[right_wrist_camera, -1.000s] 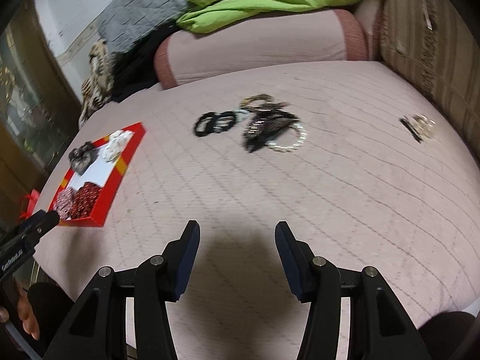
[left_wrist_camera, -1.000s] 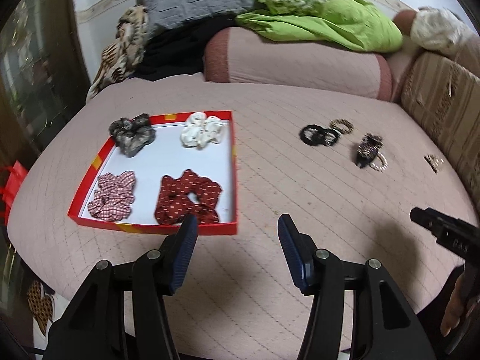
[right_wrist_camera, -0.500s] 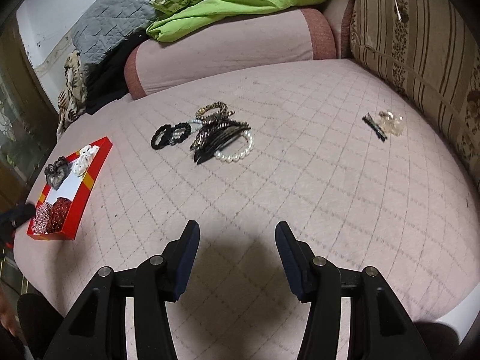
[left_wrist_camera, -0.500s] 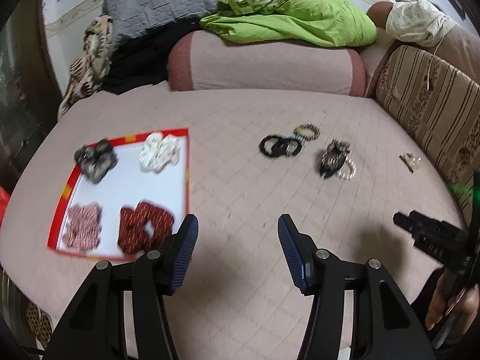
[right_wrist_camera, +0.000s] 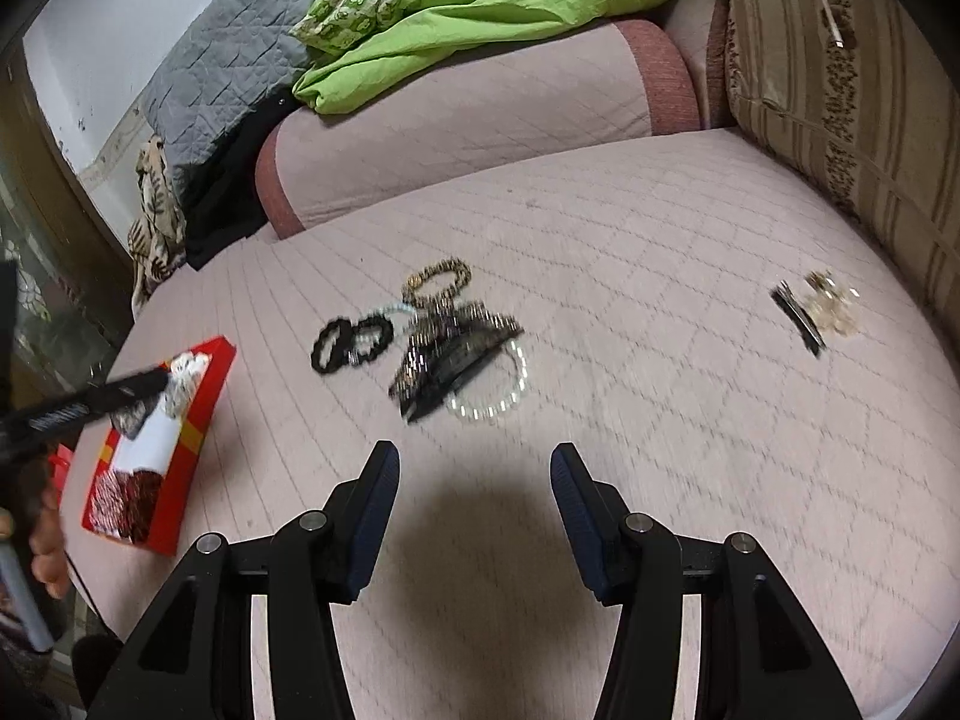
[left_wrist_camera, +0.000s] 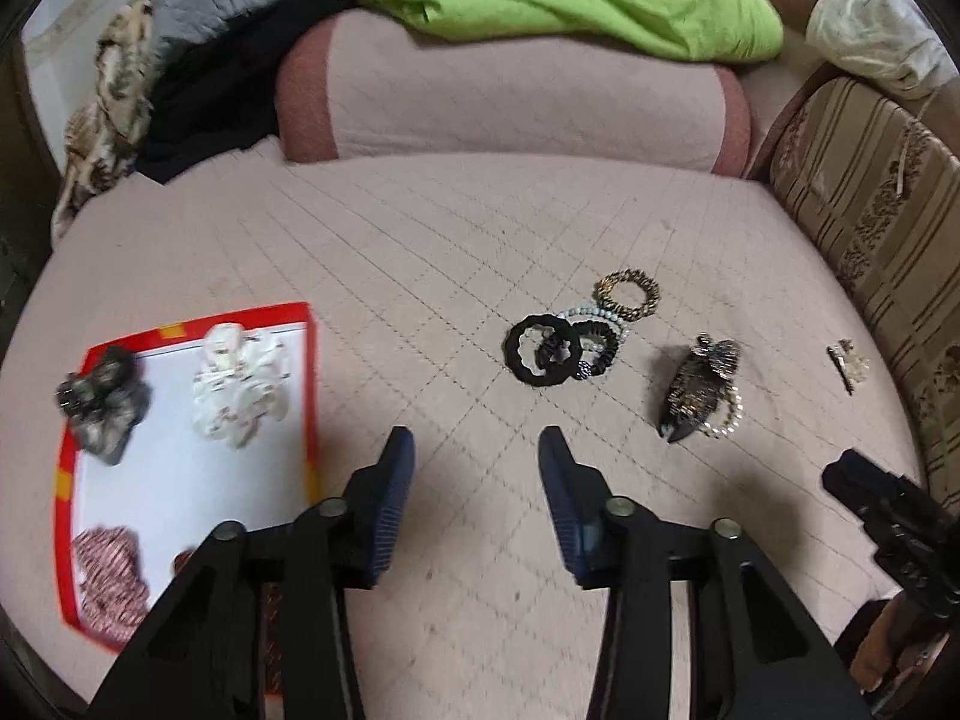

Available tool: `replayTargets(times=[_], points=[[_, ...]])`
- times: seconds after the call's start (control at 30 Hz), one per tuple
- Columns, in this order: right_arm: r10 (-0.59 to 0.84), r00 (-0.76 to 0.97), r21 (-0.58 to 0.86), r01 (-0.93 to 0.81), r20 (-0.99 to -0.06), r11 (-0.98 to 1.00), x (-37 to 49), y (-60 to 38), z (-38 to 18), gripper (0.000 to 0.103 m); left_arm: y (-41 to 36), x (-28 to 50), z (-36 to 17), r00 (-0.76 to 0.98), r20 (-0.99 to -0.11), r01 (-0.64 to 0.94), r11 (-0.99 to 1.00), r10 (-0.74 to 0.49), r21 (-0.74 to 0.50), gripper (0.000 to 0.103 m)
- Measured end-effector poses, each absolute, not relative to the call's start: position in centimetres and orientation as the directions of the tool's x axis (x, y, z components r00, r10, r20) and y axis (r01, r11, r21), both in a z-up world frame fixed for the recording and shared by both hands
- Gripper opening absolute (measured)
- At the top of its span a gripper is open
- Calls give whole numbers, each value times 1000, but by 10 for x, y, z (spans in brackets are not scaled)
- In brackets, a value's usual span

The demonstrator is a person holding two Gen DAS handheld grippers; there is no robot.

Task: Organize jewelry
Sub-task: 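Grasp black hair tie with left tool while right tool grasps beaded bracelet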

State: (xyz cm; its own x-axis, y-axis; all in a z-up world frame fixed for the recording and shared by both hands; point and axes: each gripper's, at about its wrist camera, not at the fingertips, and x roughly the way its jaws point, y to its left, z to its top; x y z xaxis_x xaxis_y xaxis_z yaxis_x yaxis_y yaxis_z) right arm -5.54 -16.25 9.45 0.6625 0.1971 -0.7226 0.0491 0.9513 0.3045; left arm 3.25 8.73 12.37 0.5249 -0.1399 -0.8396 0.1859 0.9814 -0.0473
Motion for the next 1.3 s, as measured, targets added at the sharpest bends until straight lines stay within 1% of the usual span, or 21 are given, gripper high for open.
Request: replayTargets(times=[0.23,0.4,0.53,0.73,0.9,0.93,0.97,1.0,1.03,1.17,1.3], points=[[217,626,303,33,-749,952,18,-164,98,57,74,91,73,448,-878,173,980,-166,-97,39],[205,583,264,16,-786,964,83,-159,89,57,66,127,45,409,-895,169,979,-179,-119,34],[204,540,247,7,-817,969,129,-154,76,57,63,149,27,389,-897,181,972,-212,-152,33],[181,451,198,-11,-874,980,170,-144,46,57,48,156,23,429,-879,260,960,-209,-101,33],[141,403,145,-20,-904,989,181,-137,29,56,38,150,17,483,-859,281,959,-168,-30,33],[121,401,116,-35,-908,993,183,-134,29,51,35,147,16,495,-855,282,959,-153,-8,33],[84,396,68,-53,-914,996,184,-129,28,44,33,146,16,497,-854,287,958,-152,-4,27],[53,397,27,-72,-916,997,184,-124,29,25,32,146,18,494,-855,292,956,-160,-10,12],[49,400,15,-87,-915,996,185,-120,29,7,30,144,19,486,-858,295,955,-165,-17,7],[71,421,37,-90,-904,995,176,-120,40,7,31,139,26,466,-864,291,955,-190,-53,6],[97,483,69,-77,-870,995,153,-127,68,7,39,120,43,484,-851,293,954,-204,-62,6]])
